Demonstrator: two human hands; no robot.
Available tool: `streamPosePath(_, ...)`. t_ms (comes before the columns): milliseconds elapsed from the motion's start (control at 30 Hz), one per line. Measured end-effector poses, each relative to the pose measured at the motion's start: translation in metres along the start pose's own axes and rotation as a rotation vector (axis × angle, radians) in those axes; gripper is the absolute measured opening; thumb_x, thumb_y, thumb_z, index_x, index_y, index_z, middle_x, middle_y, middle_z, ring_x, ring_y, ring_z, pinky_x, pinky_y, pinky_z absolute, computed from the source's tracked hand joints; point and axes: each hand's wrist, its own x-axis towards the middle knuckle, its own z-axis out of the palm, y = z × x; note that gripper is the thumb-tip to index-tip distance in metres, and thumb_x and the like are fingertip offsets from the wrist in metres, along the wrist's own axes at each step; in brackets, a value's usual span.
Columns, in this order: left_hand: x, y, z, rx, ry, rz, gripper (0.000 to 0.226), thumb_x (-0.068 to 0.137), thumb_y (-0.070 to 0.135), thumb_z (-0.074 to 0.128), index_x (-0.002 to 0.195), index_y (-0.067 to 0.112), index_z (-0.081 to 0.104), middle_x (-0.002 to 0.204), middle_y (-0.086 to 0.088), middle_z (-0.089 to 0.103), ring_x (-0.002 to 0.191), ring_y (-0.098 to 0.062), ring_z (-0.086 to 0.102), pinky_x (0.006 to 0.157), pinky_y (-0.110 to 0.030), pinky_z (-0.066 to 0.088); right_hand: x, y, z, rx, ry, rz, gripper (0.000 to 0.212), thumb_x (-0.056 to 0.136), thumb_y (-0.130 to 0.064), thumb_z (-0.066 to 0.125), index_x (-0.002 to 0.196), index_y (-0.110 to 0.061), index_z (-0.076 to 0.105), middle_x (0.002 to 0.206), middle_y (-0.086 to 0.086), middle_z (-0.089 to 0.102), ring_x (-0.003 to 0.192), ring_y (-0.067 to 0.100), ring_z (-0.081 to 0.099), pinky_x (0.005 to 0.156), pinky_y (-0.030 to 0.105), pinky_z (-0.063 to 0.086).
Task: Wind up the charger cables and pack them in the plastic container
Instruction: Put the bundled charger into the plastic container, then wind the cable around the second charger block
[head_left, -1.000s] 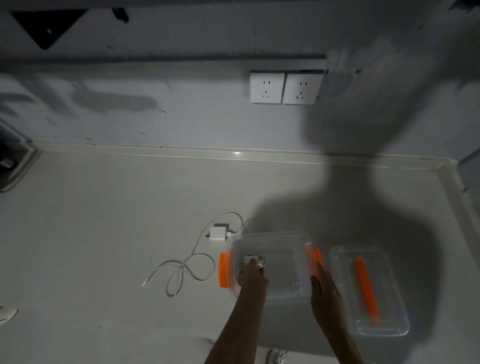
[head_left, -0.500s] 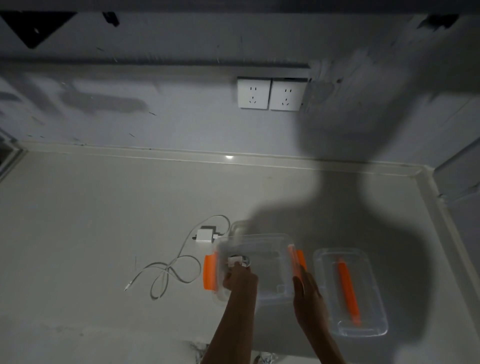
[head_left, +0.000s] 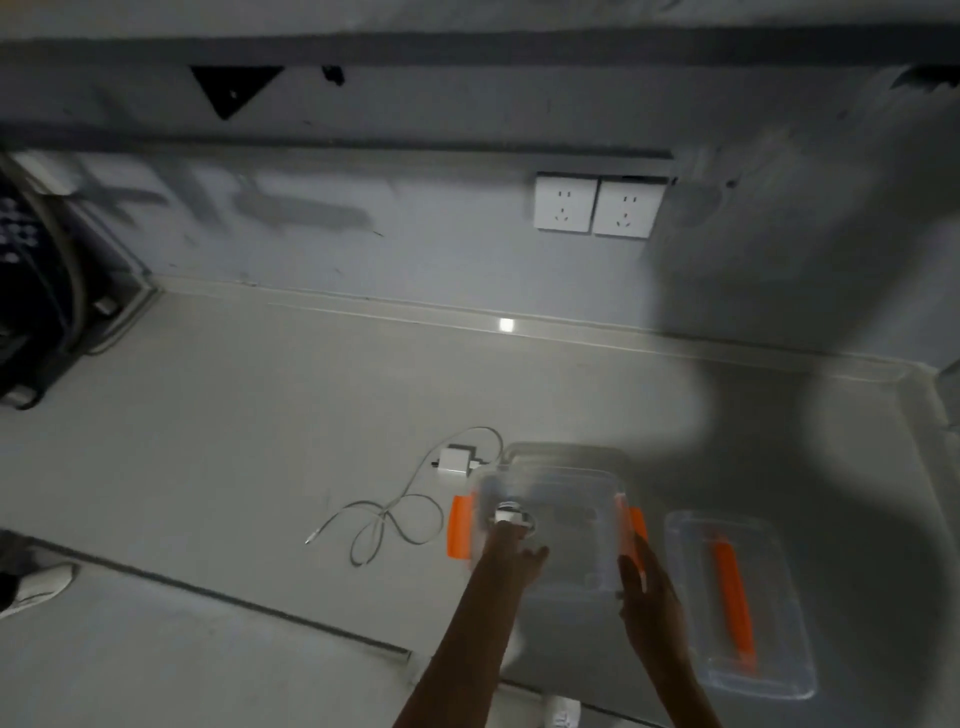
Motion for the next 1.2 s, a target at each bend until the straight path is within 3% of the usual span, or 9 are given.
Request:
streamPosePath(133,-0.019,0.011,-0.042,-0.412,-0.169,-0.044,0.022,0.081,-0.015,0.057,0.102,-0.008,0.059,0.1,-0.026,0.059,0.086,-0.031,0.065,0.071,-0.042,0.06,-0.006,-0.037,0.008,-0.221,0.134,0.117,0.065,0.087,-0.055,0.035,0.145,-0.026,0.035,0.148,0.023,0.039,0.128,0.045,0.044,0.103,0.056,0.037)
streamPosePath(233,-0.039,0.04,-0.081,-0.344,-0.294,0.047,0.012,0.081,-0.008,0.059,0.092,-0.003,0.059,0.077,-0.017,0.059,0.066,-0.025,0.064,0.069,-0.038,0.059,-0.001,-0.074,0.027,-0.416,0.277,-0.126,0.053,0.089,-0.035,0.05,0.134,-0.007,0.049,0.137,0.029,0.049,0.123,0.047,0.047,0.103,0.054,0.037)
streamPosePath(533,0.035,0.133,-0.192,0.602,0.322,0.415,0.009,0.085,0.009,0.058,0.086,0.008,0.067,0.068,-0.013,0.065,0.059,-0.028,0.061,0.063,-0.032,0.054,0.057,-0.185,0.167,-0.525,-0.061,-0.454,0.032,0.083,-0.026,0.04,0.083,-0.017,0.071,0.084,0.007,0.074,0.079,0.028,0.07,0.075,0.032,0.053)
streamPosePath(667,0.071,0.136,-0.223,1.078,0.368,0.518,0.023,0.089,0.016,0.054,0.103,0.006,0.068,0.108,-0.018,0.071,0.104,-0.035,0.065,0.085,-0.035,0.048,0.084,-0.201,0.215,-0.815,-0.233,-0.291,0.032,0.086,-0.012,0.047,0.115,-0.013,0.061,0.122,0.011,0.062,0.115,0.032,0.056,0.095,0.037,0.043)
streamPosePath(833,0.114,0.101,-0.276,1.468,0.208,0.458,0.053,0.089,0.037,0.053,0.135,0.01,0.05,0.134,-0.019,0.057,0.123,-0.036,0.054,0.101,-0.037,0.042,0.09,-0.185,0.26,-1.009,-0.375,-0.004,0.045,0.096,-0.019,0.039,0.14,-0.017,0.037,0.145,0.015,0.042,0.126,0.035,0.048,0.099,0.043,0.043)
streamPosePath(900,0.134,0.085,-0.3,1.541,0.217,0.503,0.051,0.078,0.03,0.053,0.122,0.006,0.061,0.117,-0.026,0.064,0.107,-0.041,0.064,0.09,-0.037,0.052,0.085,-0.182,0.275,-1.032,-0.348,0.015,0.049,0.096,-0.018,0.021,0.143,-0.013,0.031,0.149,0.019,0.035,0.129,0.039,0.043,0.102,0.044,0.041)
streamPosePath(1000,0.132,0.078,-0.313,1.424,0.148,0.476,0.02,0.068,0.017,0.055,0.079,0.006,0.067,0.077,-0.016,0.069,0.068,-0.034,0.07,0.057,-0.03,0.055,0.069,-0.173,0.291,-0.958,-0.303,0.072,0.047,0.095,-0.015,0.029,0.142,-0.009,0.03,0.146,0.023,0.035,0.13,0.042,0.041,0.102,0.048,0.04)
streamPosePath(1133,0.112,0.108,-0.321,1.406,0.202,0.556,0.017,0.088,0.025,0.057,0.091,0.009,0.062,0.101,-0.011,0.065,0.098,-0.029,0.061,0.082,-0.035,0.045,0.059,-0.155,0.302,-0.674,-0.306,0.241,0.075,0.088,-0.039,0.057,0.146,-0.005,0.022,0.148,0.025,0.032,0.136,0.04,0.034,0.109,0.047,0.03)
streamPosePath(1200,0.105,0.128,-0.324,1.36,0.179,0.565,0.016,0.088,0.024,0.057,0.093,0.01,0.062,0.103,-0.011,0.067,0.099,-0.03,0.062,0.083,-0.036,0.047,0.064,-0.17,0.294,-0.234,-0.223,0.39,0.066,0.072,-0.046,0.071,0.124,-0.018,0.042,0.122,0.023,0.054,0.102,0.033,0.059,0.086,0.047,0.047)
